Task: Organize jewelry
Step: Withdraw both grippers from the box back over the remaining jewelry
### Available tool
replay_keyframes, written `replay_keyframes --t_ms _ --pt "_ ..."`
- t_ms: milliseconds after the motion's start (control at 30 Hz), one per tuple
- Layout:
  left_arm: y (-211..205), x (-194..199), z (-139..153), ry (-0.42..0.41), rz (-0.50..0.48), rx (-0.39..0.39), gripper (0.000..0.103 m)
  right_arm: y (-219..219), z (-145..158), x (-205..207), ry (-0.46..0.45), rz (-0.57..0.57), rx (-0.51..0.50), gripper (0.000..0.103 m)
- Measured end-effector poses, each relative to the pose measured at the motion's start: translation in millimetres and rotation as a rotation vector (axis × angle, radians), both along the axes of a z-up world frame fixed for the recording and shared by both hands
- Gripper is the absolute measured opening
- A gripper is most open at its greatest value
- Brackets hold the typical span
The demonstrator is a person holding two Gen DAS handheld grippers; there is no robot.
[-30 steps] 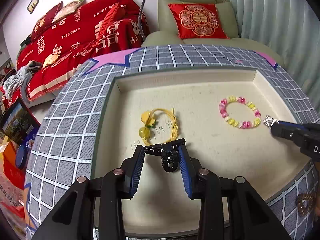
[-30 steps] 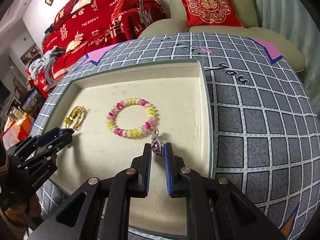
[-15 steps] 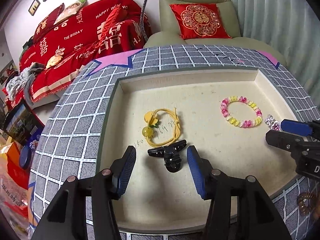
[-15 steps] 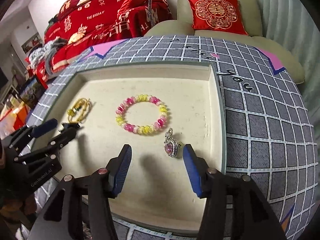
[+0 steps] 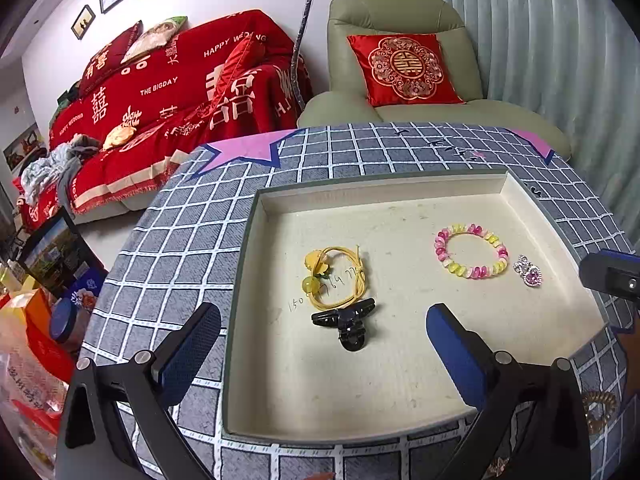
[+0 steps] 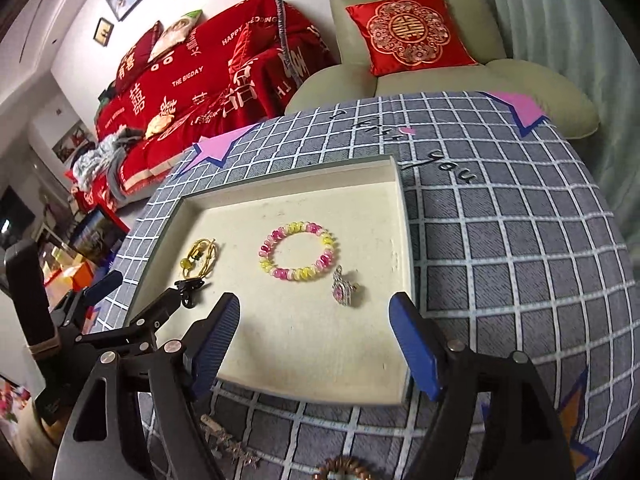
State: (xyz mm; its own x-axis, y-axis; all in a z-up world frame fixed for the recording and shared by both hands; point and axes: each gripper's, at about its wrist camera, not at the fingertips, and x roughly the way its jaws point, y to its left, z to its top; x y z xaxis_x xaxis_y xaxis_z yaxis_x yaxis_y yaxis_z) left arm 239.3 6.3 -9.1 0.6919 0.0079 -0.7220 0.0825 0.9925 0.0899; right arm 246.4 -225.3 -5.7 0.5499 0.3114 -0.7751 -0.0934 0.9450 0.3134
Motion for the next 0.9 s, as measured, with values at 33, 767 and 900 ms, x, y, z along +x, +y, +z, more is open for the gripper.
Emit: replay_keyframes --t_ms 33,767,900 --pt "0.3 -2.6 1.7 -0.004 -0.002 0.001 0.103 -1.5 1.2 -3.0 0.001 -0.004 0.006 0.089" --pt "20.8 -109.7 -8.8 0.044 -0.071 -0.07 0.103 -17.7 5.9 -90.5 0.016 -0.028 0.054 0.089" --pt "18.9 -120.8 -14.8 0.05 -0.082 -0.06 0.103 -23.7 -1.3 -103.0 0.034 -0.047 0.047 0.089"
